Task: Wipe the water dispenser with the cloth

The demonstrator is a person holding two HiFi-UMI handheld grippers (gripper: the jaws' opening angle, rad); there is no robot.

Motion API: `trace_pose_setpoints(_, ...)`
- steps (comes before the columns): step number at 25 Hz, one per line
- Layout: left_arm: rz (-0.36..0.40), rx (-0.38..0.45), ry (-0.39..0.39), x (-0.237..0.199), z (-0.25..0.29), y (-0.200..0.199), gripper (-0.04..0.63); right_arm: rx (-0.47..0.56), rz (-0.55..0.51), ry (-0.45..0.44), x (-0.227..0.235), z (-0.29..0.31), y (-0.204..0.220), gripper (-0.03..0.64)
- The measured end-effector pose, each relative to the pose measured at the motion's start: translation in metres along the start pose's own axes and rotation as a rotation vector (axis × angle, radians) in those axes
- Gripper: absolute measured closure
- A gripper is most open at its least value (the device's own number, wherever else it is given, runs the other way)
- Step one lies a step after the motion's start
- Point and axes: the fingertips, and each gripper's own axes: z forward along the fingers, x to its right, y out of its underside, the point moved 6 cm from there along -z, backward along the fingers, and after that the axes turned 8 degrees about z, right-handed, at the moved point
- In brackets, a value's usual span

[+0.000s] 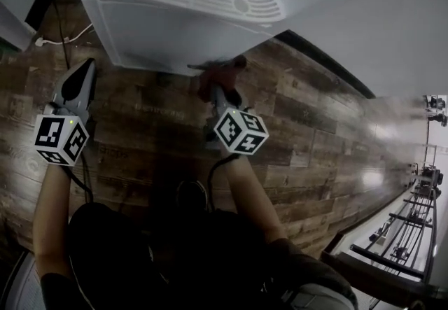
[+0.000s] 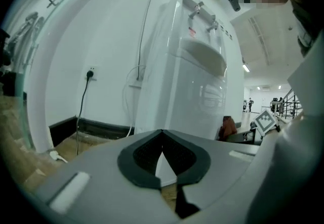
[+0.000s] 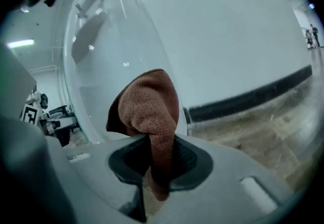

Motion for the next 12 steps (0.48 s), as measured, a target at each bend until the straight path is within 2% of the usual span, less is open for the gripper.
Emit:
trace_pose_setpoints(3, 0.018, 0.063, -0.018, -0.002, -0.01, -0.053, 0.577, 0.174, -0.07, -0.027, -0.043, -0.043, -0.072, 0.554)
trace_pose_setpoints(6, 0.046, 0.129, -0.01, 0.003, -0.015, -0.1, 0.577, 0.28, -0.098, 0.006, -0.073, -0.063, -0.124, 0.554)
trace_pose_setpoints(9, 0.1, 0.164, 0.005, 0.012, -0.017, -0.126, 0.577, 0.298, -0.109, 0.018, -0.095, -0.064, -0.14, 0.554)
trace_pose_setpoints(12, 0.121, 0.169, 0.015, 0.017, -0.02, -0.131, 0.577, 0.212, -0.09, -0.043, -0.12, -0.049, -0.121, 0.554)
